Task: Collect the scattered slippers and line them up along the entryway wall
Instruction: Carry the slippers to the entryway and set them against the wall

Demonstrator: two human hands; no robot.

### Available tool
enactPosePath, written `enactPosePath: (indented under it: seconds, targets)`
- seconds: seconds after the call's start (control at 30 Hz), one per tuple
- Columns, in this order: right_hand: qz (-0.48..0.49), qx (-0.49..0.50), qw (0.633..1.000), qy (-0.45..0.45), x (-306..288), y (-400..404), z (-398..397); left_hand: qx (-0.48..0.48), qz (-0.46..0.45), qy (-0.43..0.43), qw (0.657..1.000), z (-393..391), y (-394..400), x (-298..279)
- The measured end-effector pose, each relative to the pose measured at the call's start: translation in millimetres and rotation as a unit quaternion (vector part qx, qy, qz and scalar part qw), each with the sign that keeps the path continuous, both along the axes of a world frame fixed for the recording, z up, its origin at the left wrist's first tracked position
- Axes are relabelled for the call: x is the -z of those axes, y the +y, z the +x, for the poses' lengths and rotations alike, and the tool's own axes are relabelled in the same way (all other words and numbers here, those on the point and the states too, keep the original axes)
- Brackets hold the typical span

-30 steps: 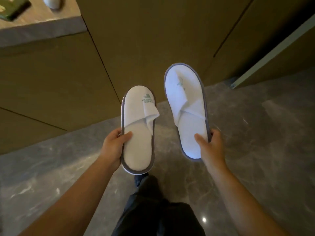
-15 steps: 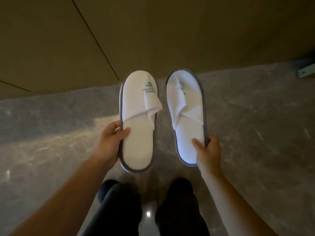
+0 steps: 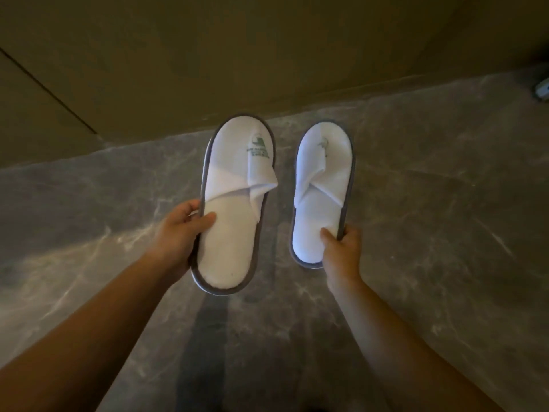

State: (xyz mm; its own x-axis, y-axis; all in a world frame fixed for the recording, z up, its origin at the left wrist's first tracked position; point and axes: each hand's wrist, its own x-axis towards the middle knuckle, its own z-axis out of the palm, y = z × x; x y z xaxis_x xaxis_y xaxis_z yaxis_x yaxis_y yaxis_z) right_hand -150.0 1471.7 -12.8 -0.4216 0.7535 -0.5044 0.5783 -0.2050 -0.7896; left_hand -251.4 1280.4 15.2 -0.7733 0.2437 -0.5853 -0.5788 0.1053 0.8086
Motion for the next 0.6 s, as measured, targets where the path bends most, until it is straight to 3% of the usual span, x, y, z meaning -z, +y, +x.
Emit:
enactPosePath:
  seconds: [0.17, 0.27, 0.33, 0.47, 0.6]
  targets:
    - [0.014, -0.046, 0.996, -0.071, 8, -3, 10, 0.041, 0.011, 0.006, 0.999, 3, 7, 2]
    - [0.127, -0.089, 0.979, -0.135, -1, -9, 13, 0.044, 0.024, -0.008, 0.999, 6, 7, 6]
    - [0.149, -0.108, 0.979, -0.09, -8, -17, 11, 0.039, 0.032, -0.01, 0.999, 6, 8, 12]
    - [-0.07, -0.177, 0.982, 0.014, -31, -46, -5, 0.036, 0.037, -0.009, 0.999, 10, 12, 19]
    - [-0.094, -0.214, 0.971, 0.04, -50, -69, -21, 0.048, 0.063, -0.011, 0.997, -4, -4, 1]
